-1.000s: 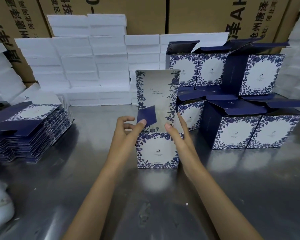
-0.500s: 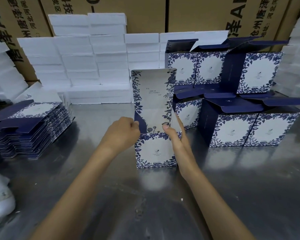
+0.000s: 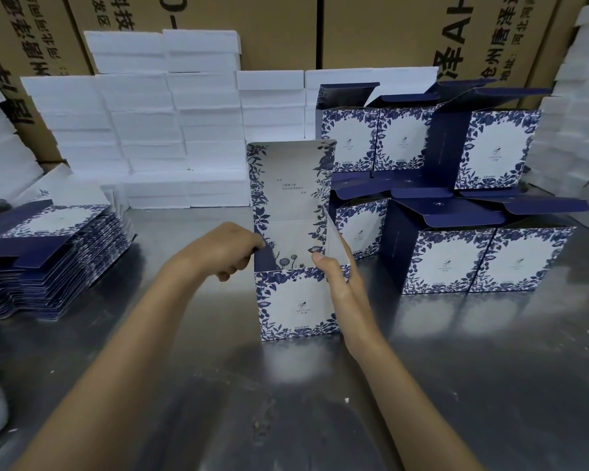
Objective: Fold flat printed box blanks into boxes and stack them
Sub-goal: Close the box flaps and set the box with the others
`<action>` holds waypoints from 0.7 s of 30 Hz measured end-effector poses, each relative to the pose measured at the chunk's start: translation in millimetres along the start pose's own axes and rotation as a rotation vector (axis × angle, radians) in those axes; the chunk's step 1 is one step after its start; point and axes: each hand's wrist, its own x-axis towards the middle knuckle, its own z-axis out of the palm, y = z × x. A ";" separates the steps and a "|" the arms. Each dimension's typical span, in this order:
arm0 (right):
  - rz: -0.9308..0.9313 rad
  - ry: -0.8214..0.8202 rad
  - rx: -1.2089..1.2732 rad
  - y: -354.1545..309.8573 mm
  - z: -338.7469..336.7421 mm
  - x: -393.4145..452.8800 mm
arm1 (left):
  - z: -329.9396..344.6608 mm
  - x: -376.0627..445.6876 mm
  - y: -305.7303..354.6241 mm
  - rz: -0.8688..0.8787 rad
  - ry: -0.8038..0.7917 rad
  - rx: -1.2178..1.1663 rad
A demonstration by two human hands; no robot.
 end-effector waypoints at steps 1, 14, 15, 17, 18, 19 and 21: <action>0.005 -0.006 0.000 0.2 -0.4 -0.1 | -4.0 1.7 2.0 -0.033 -0.016 -0.022; 0.094 -0.151 -0.057 -7.9 -9.3 12.7 | 25.7 13.2 -26.8 0.254 0.472 -0.383; 0.139 -0.165 -0.039 -13.2 -10.2 18.9 | 30.9 11.4 -29.7 0.275 0.521 -0.456; 0.186 -0.132 -0.059 -21.1 -16.7 23.7 | 41.8 7.5 -35.8 0.308 0.540 -0.660; 0.201 -0.113 -0.094 -21.5 -21.8 20.0 | 47.0 6.0 -38.9 0.312 0.526 -0.762; 0.214 -0.096 -0.153 -21.7 -28.5 15.5 | 51.1 4.7 -41.9 0.313 0.512 -0.839; 0.222 -0.095 -0.312 -28.9 -41.9 9.3 | 56.1 2.7 -44.2 0.316 0.489 -0.917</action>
